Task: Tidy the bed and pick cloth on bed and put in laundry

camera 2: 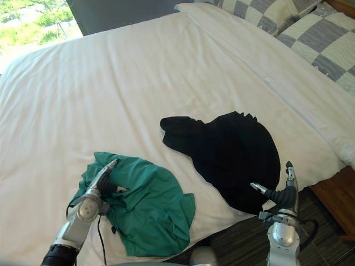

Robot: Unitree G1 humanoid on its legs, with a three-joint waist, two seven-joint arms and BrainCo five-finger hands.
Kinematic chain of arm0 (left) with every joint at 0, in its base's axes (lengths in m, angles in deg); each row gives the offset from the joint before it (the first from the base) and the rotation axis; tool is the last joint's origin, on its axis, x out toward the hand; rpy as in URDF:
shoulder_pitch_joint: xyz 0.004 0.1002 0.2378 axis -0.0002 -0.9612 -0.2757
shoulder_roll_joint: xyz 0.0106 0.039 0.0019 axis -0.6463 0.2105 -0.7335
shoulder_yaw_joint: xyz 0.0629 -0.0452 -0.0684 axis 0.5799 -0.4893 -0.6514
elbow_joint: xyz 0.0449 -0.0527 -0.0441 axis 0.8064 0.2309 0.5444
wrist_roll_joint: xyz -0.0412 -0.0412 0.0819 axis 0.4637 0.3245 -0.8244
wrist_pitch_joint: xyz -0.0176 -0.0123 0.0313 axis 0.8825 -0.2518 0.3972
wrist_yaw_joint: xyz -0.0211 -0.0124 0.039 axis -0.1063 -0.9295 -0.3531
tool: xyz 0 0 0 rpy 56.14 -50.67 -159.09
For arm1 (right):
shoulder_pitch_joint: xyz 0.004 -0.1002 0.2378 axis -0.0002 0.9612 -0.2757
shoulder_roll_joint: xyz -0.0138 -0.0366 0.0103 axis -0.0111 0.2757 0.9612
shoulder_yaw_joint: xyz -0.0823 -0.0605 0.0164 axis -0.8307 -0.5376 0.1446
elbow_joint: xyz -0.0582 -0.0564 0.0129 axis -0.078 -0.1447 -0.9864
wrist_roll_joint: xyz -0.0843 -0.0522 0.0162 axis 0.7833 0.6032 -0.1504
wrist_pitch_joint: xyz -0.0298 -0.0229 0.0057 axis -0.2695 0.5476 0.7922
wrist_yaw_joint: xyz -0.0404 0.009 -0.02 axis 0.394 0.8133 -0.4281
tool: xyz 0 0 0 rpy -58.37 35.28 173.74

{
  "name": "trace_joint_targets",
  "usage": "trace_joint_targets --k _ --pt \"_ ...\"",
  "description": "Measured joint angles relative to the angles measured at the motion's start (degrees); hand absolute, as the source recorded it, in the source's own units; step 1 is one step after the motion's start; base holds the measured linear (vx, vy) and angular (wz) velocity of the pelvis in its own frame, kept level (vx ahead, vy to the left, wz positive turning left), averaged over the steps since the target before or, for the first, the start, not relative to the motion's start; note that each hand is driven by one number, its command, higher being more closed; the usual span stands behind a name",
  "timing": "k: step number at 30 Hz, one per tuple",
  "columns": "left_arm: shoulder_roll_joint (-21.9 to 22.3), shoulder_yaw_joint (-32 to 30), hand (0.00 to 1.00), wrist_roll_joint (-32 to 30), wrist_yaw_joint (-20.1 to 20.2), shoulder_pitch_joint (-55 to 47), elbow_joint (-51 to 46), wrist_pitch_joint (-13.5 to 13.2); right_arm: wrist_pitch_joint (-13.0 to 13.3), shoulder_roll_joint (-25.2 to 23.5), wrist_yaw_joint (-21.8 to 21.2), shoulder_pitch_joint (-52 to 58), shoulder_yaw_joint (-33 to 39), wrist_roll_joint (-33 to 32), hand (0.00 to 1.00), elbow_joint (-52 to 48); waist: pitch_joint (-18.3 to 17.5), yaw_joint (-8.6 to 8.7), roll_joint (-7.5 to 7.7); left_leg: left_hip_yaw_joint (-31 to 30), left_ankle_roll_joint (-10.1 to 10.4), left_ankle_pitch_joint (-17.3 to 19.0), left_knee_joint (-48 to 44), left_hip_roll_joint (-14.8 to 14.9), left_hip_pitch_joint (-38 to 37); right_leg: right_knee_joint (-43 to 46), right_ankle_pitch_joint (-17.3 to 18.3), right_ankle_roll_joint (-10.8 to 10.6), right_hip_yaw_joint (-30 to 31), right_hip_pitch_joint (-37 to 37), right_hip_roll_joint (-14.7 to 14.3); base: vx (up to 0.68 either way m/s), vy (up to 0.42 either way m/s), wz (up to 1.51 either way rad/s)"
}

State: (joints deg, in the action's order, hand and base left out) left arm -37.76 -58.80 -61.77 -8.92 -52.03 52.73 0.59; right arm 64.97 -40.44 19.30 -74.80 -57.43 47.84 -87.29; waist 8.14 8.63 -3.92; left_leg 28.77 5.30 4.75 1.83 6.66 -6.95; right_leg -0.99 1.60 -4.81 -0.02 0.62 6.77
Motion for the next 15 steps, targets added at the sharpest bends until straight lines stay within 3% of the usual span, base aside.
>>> trace_joint_targets --k 7,10,12,15 --pt "1.9 -0.5 0.0 -0.1 1.8 -4.0 -7.0 0.0 -0.6 -3.9 -0.9 3.4 -1.6 1.8 0.0 -4.0 0.4 -0.55 -0.71 1.4 0.1 0.1 -0.3 0.9 0.0 0.3 -0.1 -0.2 0.7 0.3 -0.5 -0.05 -0.053 -0.08" --pt "3.6 -1.5 0.0 -0.6 2.0 -3.3 -7.3 0.0 -0.7 -4.7 -1.1 4.3 -2.1 2.1 0.0 -5.3 1.0 -1.78 -0.53 2.1 0.3 0.2 -1.1 1.1 0.3 1.9 0.5 -0.1 0.8 1.3 -0.4 -0.03 -0.043 -0.06" --pt "3.8 -1.5 0.0 -1.1 1.9 -2.9 -7.3 0.0 -0.7 -4.9 -1.0 4.1 -3.2 2.1 0.0 -6.8 1.7 -1.89 0.13 2.2 0.3 0.4 -2.8 1.3 2.2 4.5 1.3 0.0 0.8 3.6 -0.2 -0.06 -0.041 0.06" --pt "3.9 -1.3 0.0 -1.0 0.6 1.6 -3.9 -0.1 -0.7 -4.8 -0.7 0.7 -4.7 1.7 0.0 -10.5 5.8 -2.54 1.77 3.5 -0.7 1.8 -8.8 2.4 7.8 9.7 1.8 -0.1 1.0 9.7 0.4 -0.1 -0.029 0.04"
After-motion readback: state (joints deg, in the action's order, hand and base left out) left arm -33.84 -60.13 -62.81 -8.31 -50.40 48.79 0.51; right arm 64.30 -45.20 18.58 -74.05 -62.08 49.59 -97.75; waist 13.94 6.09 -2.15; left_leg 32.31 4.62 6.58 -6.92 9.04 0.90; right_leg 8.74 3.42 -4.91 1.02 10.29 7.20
